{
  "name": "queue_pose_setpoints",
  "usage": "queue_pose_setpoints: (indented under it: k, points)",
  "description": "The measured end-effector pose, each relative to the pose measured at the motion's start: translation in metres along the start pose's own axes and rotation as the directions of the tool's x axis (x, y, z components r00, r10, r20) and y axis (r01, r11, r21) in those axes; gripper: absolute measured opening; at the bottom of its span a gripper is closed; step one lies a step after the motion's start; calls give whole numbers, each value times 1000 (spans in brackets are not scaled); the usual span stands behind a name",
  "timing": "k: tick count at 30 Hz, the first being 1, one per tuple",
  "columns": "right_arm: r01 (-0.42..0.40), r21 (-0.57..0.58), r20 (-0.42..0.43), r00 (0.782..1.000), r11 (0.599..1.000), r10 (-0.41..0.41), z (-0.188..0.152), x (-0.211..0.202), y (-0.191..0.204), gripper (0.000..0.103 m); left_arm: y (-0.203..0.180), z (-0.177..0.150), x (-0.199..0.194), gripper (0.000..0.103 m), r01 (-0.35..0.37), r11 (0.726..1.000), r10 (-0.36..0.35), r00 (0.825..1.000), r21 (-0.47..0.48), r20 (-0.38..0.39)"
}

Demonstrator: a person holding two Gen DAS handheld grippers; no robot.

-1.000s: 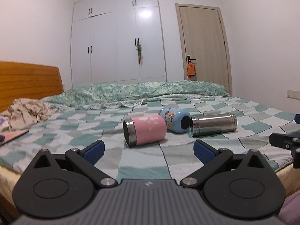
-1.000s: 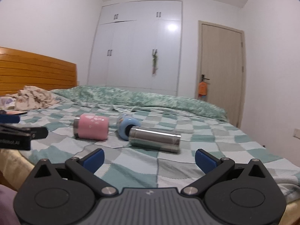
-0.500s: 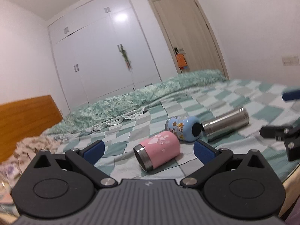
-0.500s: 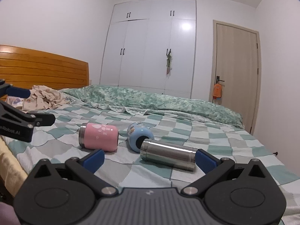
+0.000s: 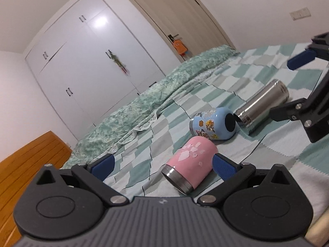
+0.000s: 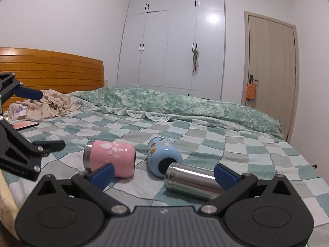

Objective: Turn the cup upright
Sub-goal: 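Move the left tool toward the lying pink tumbler, rolling it sideways, then close the left gripper around the pink tumbler's body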

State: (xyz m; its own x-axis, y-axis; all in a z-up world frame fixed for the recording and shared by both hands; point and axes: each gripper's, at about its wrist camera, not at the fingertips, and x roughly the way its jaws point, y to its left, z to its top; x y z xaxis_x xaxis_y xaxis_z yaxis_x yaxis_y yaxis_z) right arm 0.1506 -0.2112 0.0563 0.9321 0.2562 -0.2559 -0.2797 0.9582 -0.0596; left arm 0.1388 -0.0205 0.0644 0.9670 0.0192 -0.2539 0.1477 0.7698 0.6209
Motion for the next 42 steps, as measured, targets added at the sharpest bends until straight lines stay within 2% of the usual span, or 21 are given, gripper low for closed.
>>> queue_pose_setpoints:
  k: [4,13,19,21,25,27,29,36,42]
  points:
    - [0,-10,-28,1000,1000,0,4,23,1,103,-1,2,25,103,0,997,1,1000,72,-14]
    - [10,-67,-75,997,998,-15,7,67,-5,103,-19,-2,100,103,83,965,-55,992,248,-116]
    - [-29,-69,-106,994,997,21,1,94,-6,103,-38,-9,148,103,174,921,-98,970,348,-225]
    - [-28,-79,-113,993,996,19,-4,100,-4,103,-43,-11,162,103,212,911,-124,959,353,-256]
    - [-35,-62,-123,992,997,27,-9,108,-8,103,-55,-17,185,103,248,881,-133,947,402,-293]
    - [-46,-46,-127,991,998,40,-11,112,-11,103,-59,-21,197,97,265,878,-139,938,399,-317]
    - [-49,-41,-131,990,998,43,-14,113,-12,103,-57,-18,201,89,286,888,-168,931,361,-325]
    - [-55,-31,-109,993,998,51,-12,103,-13,103,-59,-22,175,88,253,888,-169,956,385,-239]
    - [-55,-27,-81,995,998,53,-6,74,-13,103,-63,-16,138,87,223,880,-169,972,419,-161]
